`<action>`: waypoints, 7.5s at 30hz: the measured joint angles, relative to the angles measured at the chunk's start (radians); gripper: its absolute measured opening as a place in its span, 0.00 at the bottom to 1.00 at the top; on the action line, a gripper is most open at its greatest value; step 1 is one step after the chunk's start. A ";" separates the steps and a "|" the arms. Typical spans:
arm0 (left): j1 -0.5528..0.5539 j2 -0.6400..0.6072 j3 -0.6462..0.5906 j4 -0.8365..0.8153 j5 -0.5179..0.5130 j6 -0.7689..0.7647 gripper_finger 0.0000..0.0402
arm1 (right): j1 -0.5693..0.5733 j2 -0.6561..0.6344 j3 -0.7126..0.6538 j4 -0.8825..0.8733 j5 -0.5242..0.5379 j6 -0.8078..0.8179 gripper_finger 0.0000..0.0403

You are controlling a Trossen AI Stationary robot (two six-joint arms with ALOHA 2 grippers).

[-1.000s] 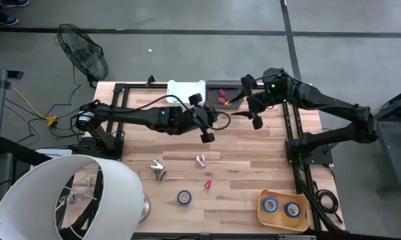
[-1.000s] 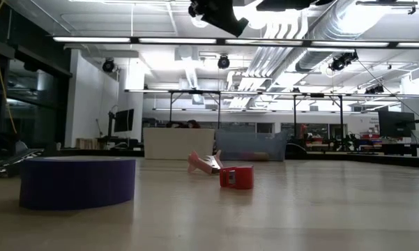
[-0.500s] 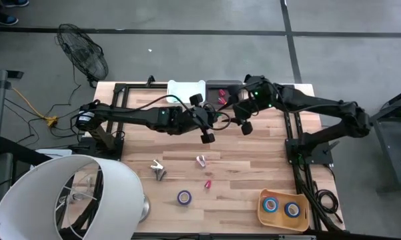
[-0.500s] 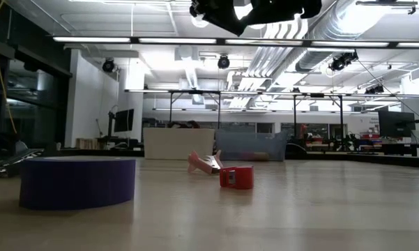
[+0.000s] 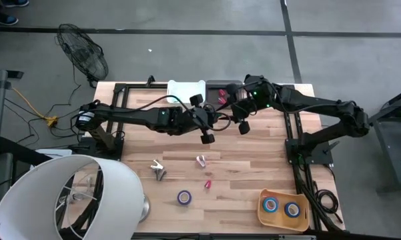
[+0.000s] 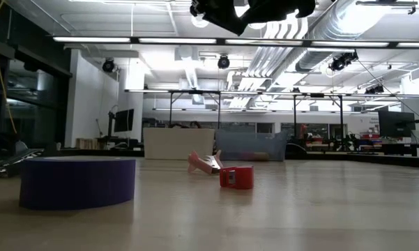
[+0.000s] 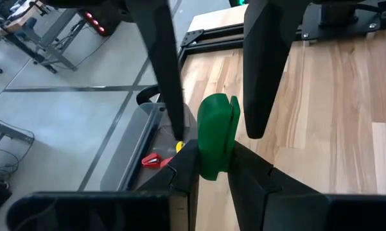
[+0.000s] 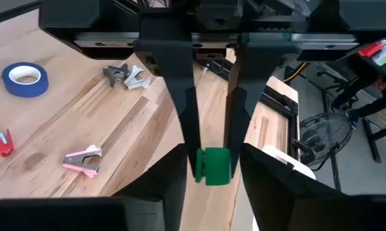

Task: Pick and place Stapler, Stapler remover, tape
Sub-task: Put the green stapler into the black bin, then put the gray staple remover into the white bin

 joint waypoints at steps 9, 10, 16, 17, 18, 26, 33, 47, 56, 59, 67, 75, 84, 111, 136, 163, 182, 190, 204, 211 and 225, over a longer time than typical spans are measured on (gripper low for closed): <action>0.000 0.000 0.000 0.000 0.005 0.000 0.15 | 0.000 0.000 0.000 -0.009 0.010 -0.005 0.24; 0.000 0.000 0.000 0.000 0.005 0.000 0.15 | 0.000 0.000 0.000 -0.013 0.018 -0.005 0.23; 0.000 0.000 0.000 0.007 0.006 -0.002 0.15 | 0.000 -0.001 0.000 -0.022 0.049 -0.015 0.17; 0.001 0.000 0.000 0.011 0.008 -0.001 0.15 | 0.000 -0.002 0.001 -0.022 0.050 -0.016 0.16; 0.001 0.000 0.000 0.015 0.011 -0.001 0.15 | 0.001 -0.002 0.001 -0.022 0.050 -0.016 0.16; 0.000 0.000 0.000 0.016 0.015 -0.001 0.15 | 0.001 -0.003 0.001 -0.023 0.048 -0.016 0.15; 0.000 0.000 0.000 0.015 0.018 -0.003 0.16 | 0.001 -0.003 0.001 -0.026 0.048 -0.010 0.13; -0.001 0.000 0.000 0.015 0.019 0.007 0.24 | 0.000 -0.001 0.001 -0.047 0.049 -0.002 0.12; -0.001 0.000 0.002 -0.041 0.014 0.013 0.24 | -0.010 -0.001 0.000 -0.100 0.125 -0.001 0.12; -0.001 0.000 0.002 -0.058 0.004 0.010 0.24 | -0.031 -0.001 0.000 -0.120 0.132 0.024 0.12; 0.006 0.000 0.002 -0.119 -0.076 -0.034 0.24 | -0.126 -0.001 0.000 -0.168 0.132 0.106 0.12; 0.056 0.000 0.001 -0.178 -0.055 -0.110 0.24 | -0.217 -0.001 0.000 -0.183 0.127 0.167 0.12; 0.123 0.000 0.001 -0.285 0.010 -0.130 0.24 | -0.310 0.083 0.000 -0.172 0.089 0.218 0.12; 0.290 -0.049 -0.077 -0.197 0.293 0.193 0.24 | -0.410 0.423 0.172 -0.069 0.177 0.486 0.12; 0.299 -0.620 -1.060 0.709 0.385 -0.089 0.24 | -0.468 0.558 0.148 -0.128 0.312 0.831 0.16; 0.299 -0.707 -1.184 0.784 0.391 -0.103 0.24 | -0.467 0.582 0.147 -0.205 0.312 0.887 0.27; 0.299 -0.707 -1.184 0.780 0.393 -0.114 0.24 | -0.467 0.533 0.147 -0.205 0.257 0.879 0.52; 0.299 -0.707 -1.184 0.775 0.393 -0.143 0.24 | -0.465 0.468 0.147 -0.222 0.203 0.853 0.52; 0.299 -0.706 -1.184 0.666 0.502 -0.233 0.24 | -0.393 0.375 0.147 -0.339 0.164 0.796 0.52; 0.259 -0.706 -1.183 0.546 0.518 -0.305 0.24 | -0.338 0.326 0.147 -0.401 0.168 0.748 0.52; 0.095 -0.706 -1.180 0.232 0.729 -0.274 0.24 | -0.278 0.225 0.147 -0.527 0.167 0.565 0.52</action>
